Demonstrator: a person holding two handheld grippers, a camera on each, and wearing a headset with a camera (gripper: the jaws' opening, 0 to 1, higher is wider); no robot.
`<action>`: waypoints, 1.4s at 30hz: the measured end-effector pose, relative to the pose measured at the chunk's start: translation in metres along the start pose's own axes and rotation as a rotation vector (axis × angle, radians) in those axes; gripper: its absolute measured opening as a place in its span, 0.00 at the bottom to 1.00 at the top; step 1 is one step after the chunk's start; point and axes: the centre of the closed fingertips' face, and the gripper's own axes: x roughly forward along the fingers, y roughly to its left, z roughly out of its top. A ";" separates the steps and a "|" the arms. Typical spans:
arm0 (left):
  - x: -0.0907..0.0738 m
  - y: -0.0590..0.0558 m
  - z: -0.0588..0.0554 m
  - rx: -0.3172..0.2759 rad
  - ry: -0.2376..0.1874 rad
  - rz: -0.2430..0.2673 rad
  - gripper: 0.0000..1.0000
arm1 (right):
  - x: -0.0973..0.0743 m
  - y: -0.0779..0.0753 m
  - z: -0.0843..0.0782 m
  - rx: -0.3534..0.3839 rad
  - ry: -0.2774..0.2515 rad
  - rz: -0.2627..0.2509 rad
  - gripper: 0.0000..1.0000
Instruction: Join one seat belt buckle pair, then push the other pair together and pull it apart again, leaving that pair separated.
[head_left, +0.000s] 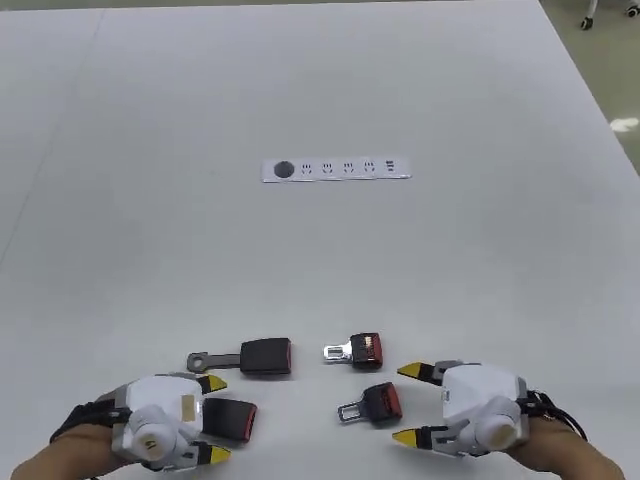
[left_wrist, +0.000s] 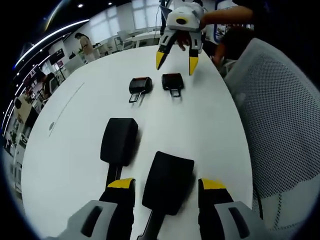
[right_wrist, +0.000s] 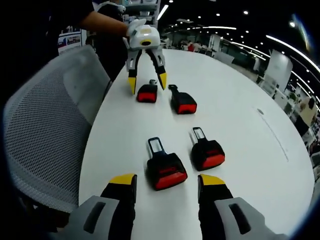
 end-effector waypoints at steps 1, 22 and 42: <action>0.001 0.001 -0.001 0.010 0.007 -0.008 0.50 | 0.001 0.001 0.001 -0.013 0.004 0.011 0.46; 0.005 0.003 -0.009 0.078 0.082 -0.088 0.35 | 0.018 0.000 -0.009 -0.135 0.096 0.132 0.32; 0.008 0.003 -0.013 0.089 0.086 -0.115 0.34 | 0.018 0.001 -0.009 -0.106 0.104 0.128 0.30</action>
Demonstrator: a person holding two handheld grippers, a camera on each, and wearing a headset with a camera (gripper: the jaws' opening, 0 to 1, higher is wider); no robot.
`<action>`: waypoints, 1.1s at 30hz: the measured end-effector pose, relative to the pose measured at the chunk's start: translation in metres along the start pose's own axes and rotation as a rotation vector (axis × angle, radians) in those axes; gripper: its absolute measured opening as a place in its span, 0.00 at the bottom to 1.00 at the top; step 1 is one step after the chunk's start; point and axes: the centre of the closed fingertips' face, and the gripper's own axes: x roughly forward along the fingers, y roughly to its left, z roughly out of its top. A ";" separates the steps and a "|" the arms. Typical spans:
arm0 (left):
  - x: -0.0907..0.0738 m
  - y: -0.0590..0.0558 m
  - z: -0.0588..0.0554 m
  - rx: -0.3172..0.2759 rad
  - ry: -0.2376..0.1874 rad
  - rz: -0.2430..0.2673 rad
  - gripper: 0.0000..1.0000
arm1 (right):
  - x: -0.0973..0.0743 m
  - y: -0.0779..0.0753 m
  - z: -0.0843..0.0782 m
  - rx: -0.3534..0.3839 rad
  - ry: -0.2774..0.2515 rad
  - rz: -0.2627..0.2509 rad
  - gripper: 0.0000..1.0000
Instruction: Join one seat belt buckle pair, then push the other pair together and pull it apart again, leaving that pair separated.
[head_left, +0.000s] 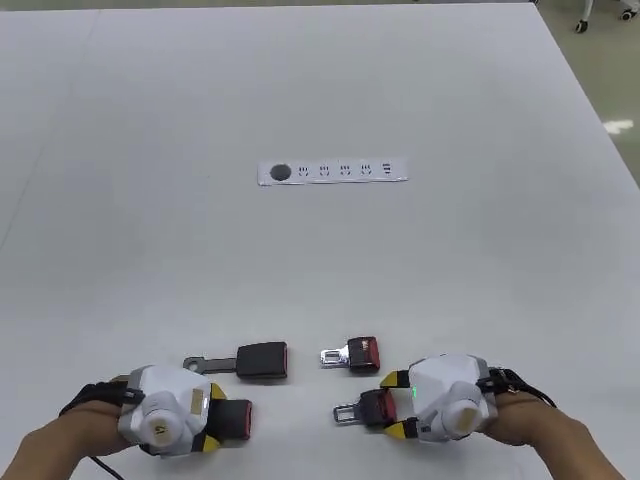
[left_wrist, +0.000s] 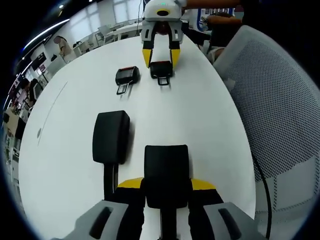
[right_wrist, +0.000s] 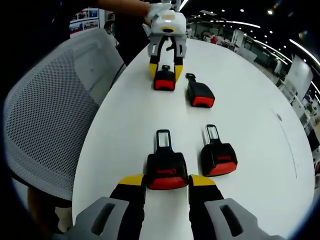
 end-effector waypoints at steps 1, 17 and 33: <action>0.000 0.000 0.000 0.002 0.003 0.000 0.34 | 0.000 0.000 0.000 0.000 0.000 0.000 0.30; 0.004 0.000 -0.005 -0.001 0.030 -0.017 0.34 | 0.001 -0.001 0.003 0.028 0.000 -0.007 0.30; 0.005 0.000 -0.007 -0.019 0.052 -0.015 0.34 | 0.010 -0.002 0.014 0.034 -0.008 -0.015 0.30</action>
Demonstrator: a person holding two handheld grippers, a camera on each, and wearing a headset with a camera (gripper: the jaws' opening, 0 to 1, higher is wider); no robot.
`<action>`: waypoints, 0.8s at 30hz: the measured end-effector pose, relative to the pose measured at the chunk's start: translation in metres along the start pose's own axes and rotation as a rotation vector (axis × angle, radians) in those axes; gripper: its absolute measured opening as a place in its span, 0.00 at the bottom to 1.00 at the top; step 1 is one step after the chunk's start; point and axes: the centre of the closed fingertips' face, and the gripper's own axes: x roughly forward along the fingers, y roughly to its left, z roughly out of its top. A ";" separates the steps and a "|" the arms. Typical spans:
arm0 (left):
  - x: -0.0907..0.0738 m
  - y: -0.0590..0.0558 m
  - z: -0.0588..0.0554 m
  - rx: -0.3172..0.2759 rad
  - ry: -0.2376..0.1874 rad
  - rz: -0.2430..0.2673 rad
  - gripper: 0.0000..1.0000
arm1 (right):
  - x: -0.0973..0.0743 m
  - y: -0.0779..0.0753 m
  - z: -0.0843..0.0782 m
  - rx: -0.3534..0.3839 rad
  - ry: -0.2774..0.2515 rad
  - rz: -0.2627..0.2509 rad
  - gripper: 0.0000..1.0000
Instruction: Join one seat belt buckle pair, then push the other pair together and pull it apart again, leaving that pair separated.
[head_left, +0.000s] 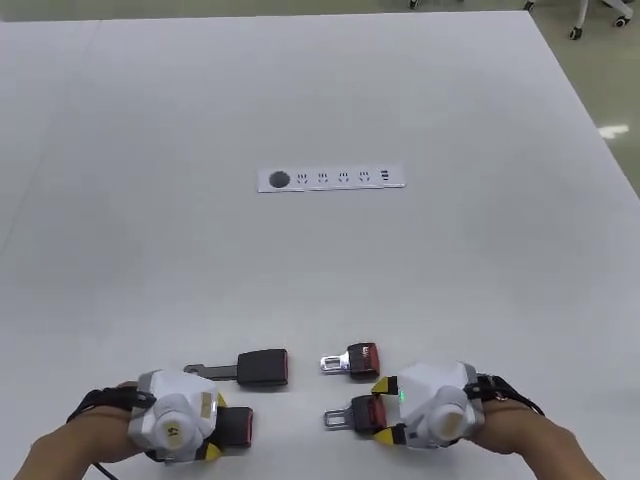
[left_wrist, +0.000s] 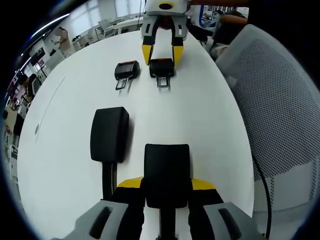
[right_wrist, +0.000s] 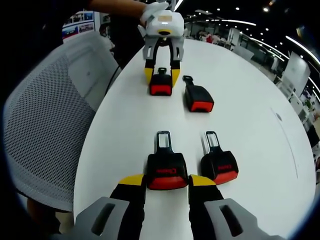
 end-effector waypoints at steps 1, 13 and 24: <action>0.000 0.000 0.001 0.000 0.002 0.000 0.34 | 0.002 0.000 0.001 -0.001 -0.002 0.000 0.30; -0.003 -0.001 0.005 -0.007 0.014 0.000 0.34 | 0.004 0.003 0.022 -0.006 -0.015 0.004 0.30; -0.002 -0.001 0.007 -0.014 0.015 0.001 0.34 | 0.011 0.005 0.038 -0.015 -0.024 0.004 0.30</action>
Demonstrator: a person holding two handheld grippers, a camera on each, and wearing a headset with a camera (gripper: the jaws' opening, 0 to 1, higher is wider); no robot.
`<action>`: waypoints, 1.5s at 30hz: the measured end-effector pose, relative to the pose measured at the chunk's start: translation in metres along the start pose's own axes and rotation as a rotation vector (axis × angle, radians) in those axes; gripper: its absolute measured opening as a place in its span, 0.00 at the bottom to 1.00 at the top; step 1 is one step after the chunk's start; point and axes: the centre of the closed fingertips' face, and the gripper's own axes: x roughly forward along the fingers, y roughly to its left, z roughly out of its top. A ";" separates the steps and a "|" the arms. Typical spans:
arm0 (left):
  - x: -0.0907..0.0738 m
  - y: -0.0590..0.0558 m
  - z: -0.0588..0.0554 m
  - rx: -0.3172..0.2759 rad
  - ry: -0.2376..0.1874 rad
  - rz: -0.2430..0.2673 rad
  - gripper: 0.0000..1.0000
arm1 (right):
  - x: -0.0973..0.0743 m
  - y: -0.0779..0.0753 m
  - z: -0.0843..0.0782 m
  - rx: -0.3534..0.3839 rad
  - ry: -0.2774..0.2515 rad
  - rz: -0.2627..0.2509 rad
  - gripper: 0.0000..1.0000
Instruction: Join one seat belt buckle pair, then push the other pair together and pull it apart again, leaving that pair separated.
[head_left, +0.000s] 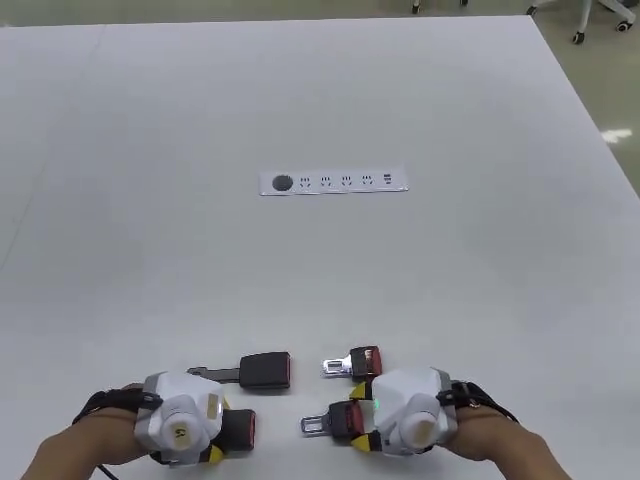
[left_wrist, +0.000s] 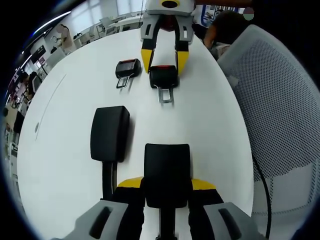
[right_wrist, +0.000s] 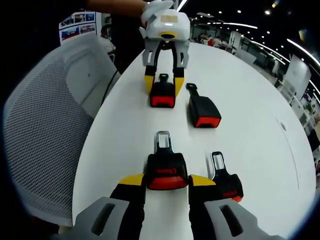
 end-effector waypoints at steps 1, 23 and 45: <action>0.001 0.000 -0.001 0.000 0.001 0.000 0.34 | 0.000 0.000 0.001 -0.001 0.000 0.000 0.30; 0.000 0.000 -0.002 -0.011 0.001 0.001 0.34 | 0.025 0.002 0.028 0.000 -0.028 0.001 0.30; 0.000 0.000 -0.003 -0.012 -0.005 0.001 0.34 | 0.057 0.001 0.040 0.001 -0.043 0.006 0.30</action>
